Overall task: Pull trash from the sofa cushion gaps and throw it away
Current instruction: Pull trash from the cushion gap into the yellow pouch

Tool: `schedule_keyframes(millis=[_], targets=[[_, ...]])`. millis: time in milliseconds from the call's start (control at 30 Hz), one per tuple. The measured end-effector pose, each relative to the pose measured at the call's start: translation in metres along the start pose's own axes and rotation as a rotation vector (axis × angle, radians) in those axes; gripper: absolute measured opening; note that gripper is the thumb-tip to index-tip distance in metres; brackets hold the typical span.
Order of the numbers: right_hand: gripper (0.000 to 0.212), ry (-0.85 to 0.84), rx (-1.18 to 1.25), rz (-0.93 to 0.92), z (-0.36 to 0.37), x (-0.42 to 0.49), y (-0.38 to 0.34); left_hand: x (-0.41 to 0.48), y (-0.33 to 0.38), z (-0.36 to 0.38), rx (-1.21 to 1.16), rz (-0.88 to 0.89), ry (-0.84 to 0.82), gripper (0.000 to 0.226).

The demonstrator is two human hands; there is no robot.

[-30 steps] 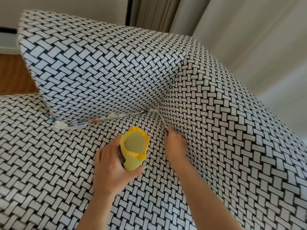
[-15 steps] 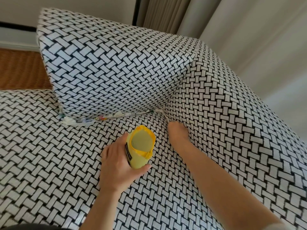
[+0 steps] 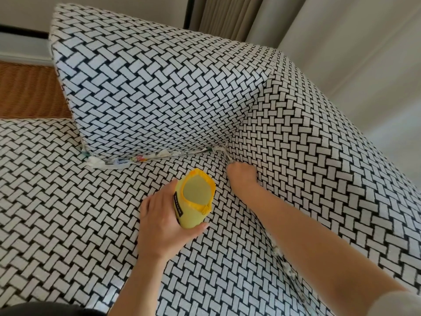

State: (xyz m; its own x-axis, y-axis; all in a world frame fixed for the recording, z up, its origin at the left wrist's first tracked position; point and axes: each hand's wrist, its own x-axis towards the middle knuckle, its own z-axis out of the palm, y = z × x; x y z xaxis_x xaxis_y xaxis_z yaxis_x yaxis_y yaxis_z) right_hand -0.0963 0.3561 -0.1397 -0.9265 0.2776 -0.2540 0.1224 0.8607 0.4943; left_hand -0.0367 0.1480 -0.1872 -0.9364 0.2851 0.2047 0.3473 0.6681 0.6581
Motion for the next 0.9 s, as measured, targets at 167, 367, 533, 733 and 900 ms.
schedule_keyframes(millis=[167, 367, 533, 733, 900], targets=[[0.027, -0.015, 0.024, 0.015, -0.001, 0.001, 0.002, 0.001, 0.001, -0.001, 0.0, 0.003, 0.002, 0.106], [0.025, -0.081, 0.091, 0.083, -0.007, 0.002, 0.0, 0.0, 0.0, -0.002, -0.045, 0.001, 0.006, 0.106], [0.024, 0.046, 0.208, 0.091, -0.007, -0.009, 0.003, -0.001, -0.002, -0.001, -0.035, -0.006, 0.006, 0.106], [0.016, 0.193, 1.137, 0.098, -0.015, -0.049, 0.016, 0.0, 0.0, 0.0, -0.017, -0.012, 0.005, 0.106], [0.012, 0.235, 1.526, -0.109, -0.04, -0.097, 0.007, 0.0, 0.0, 0.001, 0.018, -0.007, 0.003, 0.106]])
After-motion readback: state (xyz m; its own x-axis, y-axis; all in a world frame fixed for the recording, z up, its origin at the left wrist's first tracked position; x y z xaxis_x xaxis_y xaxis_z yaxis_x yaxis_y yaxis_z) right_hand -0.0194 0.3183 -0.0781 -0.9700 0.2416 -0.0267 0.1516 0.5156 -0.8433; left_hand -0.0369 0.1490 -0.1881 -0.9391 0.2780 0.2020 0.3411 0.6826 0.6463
